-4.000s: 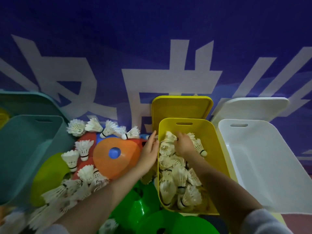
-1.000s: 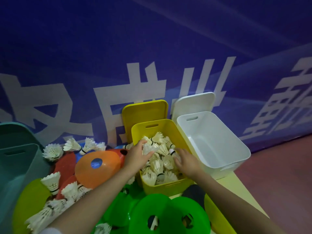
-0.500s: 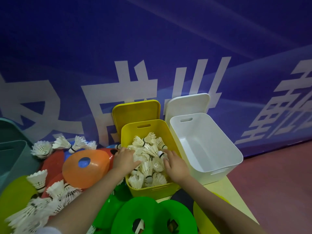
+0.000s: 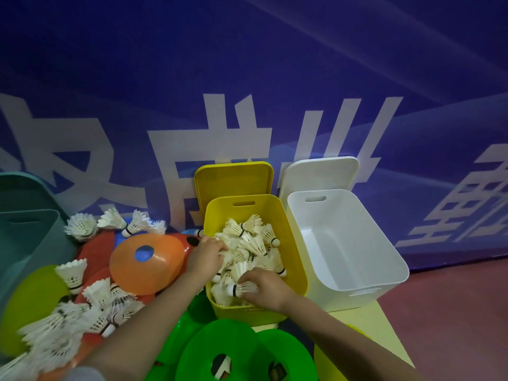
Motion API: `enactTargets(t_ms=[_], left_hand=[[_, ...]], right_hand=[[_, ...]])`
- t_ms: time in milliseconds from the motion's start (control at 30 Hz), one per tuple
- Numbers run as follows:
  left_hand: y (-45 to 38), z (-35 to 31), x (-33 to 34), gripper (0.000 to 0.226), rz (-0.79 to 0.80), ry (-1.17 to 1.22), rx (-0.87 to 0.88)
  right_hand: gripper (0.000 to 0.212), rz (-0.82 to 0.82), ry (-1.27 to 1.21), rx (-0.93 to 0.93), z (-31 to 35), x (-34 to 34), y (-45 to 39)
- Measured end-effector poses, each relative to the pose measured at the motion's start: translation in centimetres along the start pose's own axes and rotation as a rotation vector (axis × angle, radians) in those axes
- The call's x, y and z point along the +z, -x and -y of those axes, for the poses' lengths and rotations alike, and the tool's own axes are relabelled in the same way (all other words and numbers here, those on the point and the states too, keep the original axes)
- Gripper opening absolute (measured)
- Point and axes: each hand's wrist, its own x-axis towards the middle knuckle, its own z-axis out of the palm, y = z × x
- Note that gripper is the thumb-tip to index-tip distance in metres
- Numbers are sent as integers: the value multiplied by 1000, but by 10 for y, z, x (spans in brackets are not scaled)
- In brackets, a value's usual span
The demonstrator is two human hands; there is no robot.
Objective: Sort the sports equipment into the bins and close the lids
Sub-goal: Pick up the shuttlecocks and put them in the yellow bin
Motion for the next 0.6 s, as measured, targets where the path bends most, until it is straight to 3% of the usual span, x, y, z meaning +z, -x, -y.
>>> enactTargets(t_ms=[367, 500, 600], left_hand=[[7, 0, -4, 27, -79, 178, 83], [31, 8, -12, 27, -118, 431, 95], [59, 24, -28, 25, -40, 563, 55]], right_hand=[[41, -244, -2, 288, -10, 6, -1], [39, -360, -4, 273, -4, 4, 4], [34, -482, -48, 203, 13, 1, 0]])
